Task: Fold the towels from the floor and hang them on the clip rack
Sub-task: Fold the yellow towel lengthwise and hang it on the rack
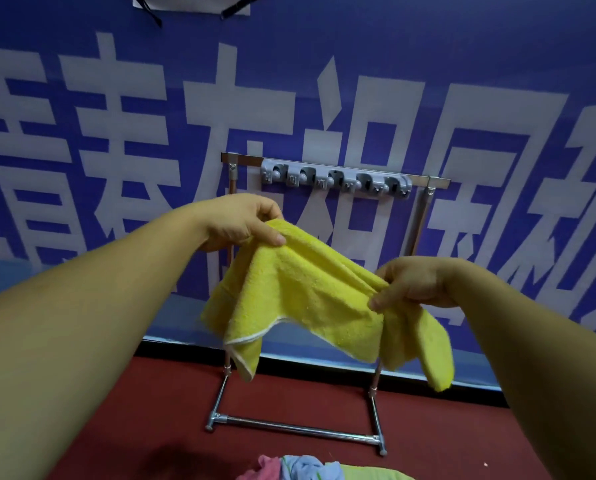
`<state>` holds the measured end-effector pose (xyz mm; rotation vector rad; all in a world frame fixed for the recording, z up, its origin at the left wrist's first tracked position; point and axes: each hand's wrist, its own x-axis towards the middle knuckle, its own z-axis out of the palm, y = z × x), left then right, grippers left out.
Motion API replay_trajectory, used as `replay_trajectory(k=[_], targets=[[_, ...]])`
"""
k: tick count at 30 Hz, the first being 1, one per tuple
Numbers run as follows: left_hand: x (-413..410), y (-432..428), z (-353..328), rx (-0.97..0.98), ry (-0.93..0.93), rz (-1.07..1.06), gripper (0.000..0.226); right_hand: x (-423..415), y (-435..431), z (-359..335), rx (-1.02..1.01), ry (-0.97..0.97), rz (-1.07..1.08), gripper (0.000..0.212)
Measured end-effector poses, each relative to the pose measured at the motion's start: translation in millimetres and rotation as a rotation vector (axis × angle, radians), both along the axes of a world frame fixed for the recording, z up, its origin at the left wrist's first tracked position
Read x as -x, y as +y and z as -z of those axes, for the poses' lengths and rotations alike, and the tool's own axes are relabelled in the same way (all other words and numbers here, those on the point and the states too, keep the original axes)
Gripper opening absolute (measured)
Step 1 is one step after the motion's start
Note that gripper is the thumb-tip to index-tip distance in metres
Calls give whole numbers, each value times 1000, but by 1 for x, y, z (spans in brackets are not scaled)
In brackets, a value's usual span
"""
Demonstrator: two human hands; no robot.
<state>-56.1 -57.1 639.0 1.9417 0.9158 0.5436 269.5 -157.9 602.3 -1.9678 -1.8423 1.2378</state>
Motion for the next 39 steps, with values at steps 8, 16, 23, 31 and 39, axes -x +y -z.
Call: replay_trajectory(k=[8, 16, 23, 31, 39], targets=[[33, 14, 23, 55, 16, -111, 22, -27, -1, 6, -78, -483, 89, 14], [62, 24, 54, 102, 207, -152, 24, -33, -6, -19, -151, -613, 175, 29], [91, 38, 88, -14, 403, -245, 19, -24, -16, -41, -346, -300, 317, 24], [68, 12, 93, 11, 653, -72, 33, 73, -14, -95, -638, -87, 77, 18], [-21, -35, 3, -61, -130, 54, 37, 127, 13, -85, -719, -254, -57, 24]])
